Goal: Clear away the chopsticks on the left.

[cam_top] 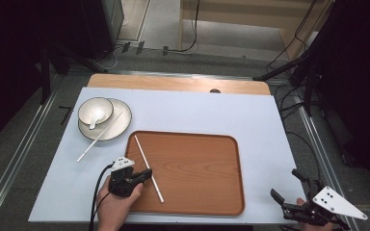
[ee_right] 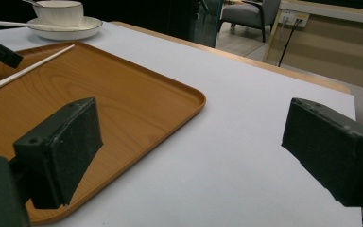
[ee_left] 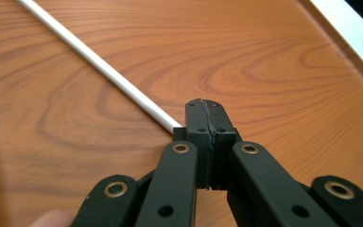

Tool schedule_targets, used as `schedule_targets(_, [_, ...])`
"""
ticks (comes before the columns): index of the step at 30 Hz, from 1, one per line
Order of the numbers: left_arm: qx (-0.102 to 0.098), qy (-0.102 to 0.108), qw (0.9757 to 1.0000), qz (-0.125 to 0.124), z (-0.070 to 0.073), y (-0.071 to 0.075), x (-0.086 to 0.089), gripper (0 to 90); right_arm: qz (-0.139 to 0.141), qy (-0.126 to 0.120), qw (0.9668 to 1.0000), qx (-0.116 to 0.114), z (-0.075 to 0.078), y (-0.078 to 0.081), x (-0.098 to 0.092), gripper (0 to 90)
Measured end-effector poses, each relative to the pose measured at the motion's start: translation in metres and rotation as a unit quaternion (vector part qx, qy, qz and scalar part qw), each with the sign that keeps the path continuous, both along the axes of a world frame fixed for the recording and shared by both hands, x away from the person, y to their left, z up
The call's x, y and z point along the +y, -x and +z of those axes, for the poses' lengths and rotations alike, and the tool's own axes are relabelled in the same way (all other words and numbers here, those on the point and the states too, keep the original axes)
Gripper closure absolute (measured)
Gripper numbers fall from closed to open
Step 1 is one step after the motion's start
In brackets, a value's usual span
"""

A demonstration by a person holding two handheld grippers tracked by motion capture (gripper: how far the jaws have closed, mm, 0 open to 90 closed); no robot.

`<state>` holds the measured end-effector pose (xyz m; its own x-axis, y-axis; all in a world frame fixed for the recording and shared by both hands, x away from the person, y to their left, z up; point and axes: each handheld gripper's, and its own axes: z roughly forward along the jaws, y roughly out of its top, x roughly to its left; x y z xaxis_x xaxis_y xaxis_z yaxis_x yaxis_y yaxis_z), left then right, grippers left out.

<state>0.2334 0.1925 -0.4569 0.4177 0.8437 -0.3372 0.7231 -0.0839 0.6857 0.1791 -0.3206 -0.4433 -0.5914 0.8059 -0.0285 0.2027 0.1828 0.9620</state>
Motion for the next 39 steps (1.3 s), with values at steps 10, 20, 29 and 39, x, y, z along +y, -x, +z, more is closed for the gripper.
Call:
schedule_targets(10, [-0.006,-0.034,0.9994,0.006,-0.004,-0.010,-0.013,88.0,0.002,0.001,1.0000,0.002,0.000,0.000,0.000,5.8])
schedule_targets(20, [-0.001,-0.058,0.9982,0.019,-0.003,-0.007,-0.001,89.8,0.001,0.001,1.0000,0.001,0.000,0.000,-0.001,5.8])
schedule_targets(29, [0.013,-0.045,0.9985,0.030,-0.005,0.002,0.033,89.8,0.001,0.000,1.0000,0.000,0.001,0.000,-0.001,5.8])
schedule_targets(39, [0.013,-0.030,0.9986,0.041,-0.006,0.002,0.044,86.8,0.004,0.002,1.0000,0.001,0.001,0.000,0.002,5.8])
